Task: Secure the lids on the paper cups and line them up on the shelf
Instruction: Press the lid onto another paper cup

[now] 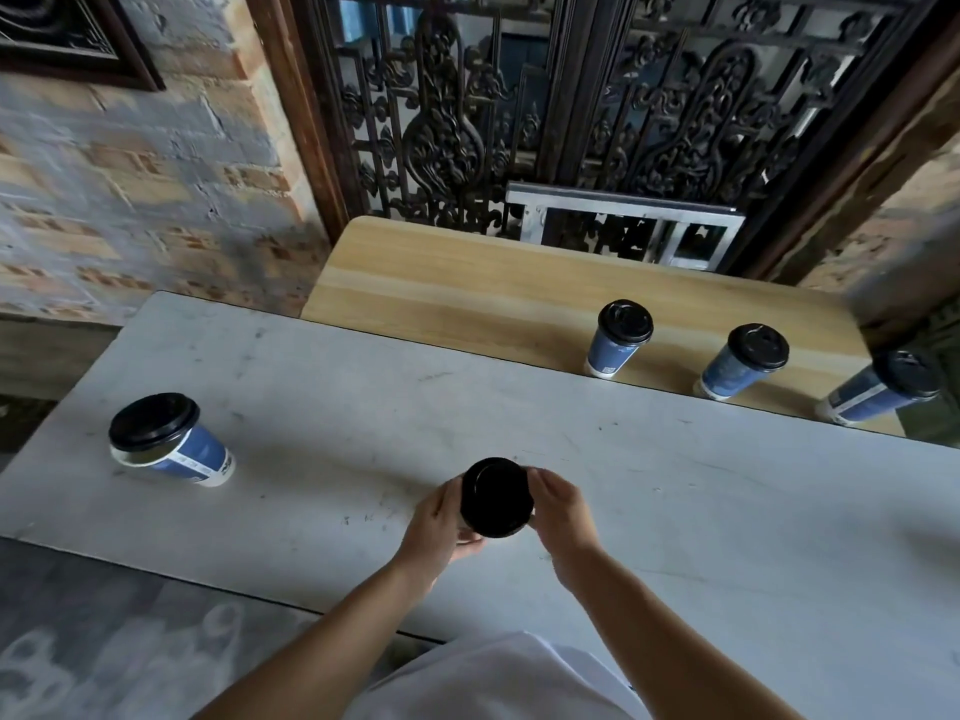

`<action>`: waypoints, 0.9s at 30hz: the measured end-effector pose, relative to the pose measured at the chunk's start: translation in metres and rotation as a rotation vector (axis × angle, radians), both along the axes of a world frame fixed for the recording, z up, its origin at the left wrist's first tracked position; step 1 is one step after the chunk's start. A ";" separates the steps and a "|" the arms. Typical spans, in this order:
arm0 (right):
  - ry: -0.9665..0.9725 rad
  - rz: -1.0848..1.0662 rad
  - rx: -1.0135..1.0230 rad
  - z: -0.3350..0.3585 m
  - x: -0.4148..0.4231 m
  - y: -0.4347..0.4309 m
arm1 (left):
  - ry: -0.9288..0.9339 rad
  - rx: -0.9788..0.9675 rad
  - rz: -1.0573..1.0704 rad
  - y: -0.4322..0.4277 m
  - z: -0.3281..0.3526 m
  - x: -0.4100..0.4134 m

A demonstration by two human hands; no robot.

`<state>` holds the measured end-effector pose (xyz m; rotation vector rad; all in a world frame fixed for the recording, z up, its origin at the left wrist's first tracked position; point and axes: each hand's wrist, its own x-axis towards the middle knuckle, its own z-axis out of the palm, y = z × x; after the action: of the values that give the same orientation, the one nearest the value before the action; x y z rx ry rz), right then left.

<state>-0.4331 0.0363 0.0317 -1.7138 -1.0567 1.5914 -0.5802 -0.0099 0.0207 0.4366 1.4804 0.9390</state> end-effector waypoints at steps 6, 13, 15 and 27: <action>0.152 -0.045 -0.096 0.002 0.002 -0.009 | 0.120 0.022 0.039 0.002 -0.001 0.008; 0.173 -0.079 -0.118 0.001 -0.004 -0.003 | 0.166 -0.001 -0.017 0.008 0.007 0.008; 0.196 -0.102 -0.131 0.000 -0.004 -0.005 | 0.182 -0.016 -0.025 0.009 0.010 0.009; 0.418 -0.117 -0.185 -0.006 0.008 -0.014 | 0.226 0.083 0.034 0.013 0.014 0.004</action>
<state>-0.4251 0.0225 0.0256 -1.4321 -0.6109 1.9073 -0.5761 0.0028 0.0348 0.5958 1.6612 1.0057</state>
